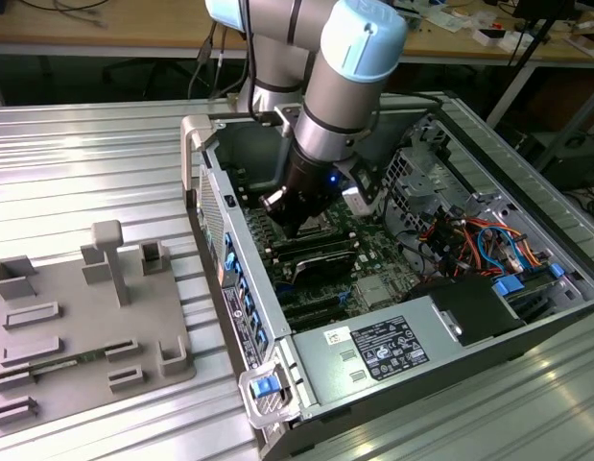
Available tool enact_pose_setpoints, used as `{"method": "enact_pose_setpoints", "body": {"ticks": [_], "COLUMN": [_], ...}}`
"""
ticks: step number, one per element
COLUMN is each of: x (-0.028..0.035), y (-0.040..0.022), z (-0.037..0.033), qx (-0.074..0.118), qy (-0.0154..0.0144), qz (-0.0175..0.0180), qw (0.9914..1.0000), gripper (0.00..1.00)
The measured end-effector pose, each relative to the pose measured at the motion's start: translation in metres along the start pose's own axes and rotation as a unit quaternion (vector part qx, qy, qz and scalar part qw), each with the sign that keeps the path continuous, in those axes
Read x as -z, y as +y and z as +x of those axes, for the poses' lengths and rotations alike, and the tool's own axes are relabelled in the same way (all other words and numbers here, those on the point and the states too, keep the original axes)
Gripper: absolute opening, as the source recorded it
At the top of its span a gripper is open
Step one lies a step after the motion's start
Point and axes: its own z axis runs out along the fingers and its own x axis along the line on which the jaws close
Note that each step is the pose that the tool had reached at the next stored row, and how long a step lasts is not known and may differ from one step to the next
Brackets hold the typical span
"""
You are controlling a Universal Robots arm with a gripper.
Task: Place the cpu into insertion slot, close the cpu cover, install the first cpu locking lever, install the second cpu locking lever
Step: 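Install the second cpu locking lever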
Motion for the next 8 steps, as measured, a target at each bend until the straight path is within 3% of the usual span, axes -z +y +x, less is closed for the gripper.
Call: {"method": "enact_pose_setpoints", "body": {"ticks": [2, 8], "x": [0.0060, 0.0069], "y": [0.0003, 0.0005], "z": [0.0002, 0.0003], "qx": [0.000, 0.000], "qy": [0.0000, -0.0001], "qz": [0.0000, -0.0004], "qw": [1.00000, 1.00000], "gripper": [0.11, 0.11]}}
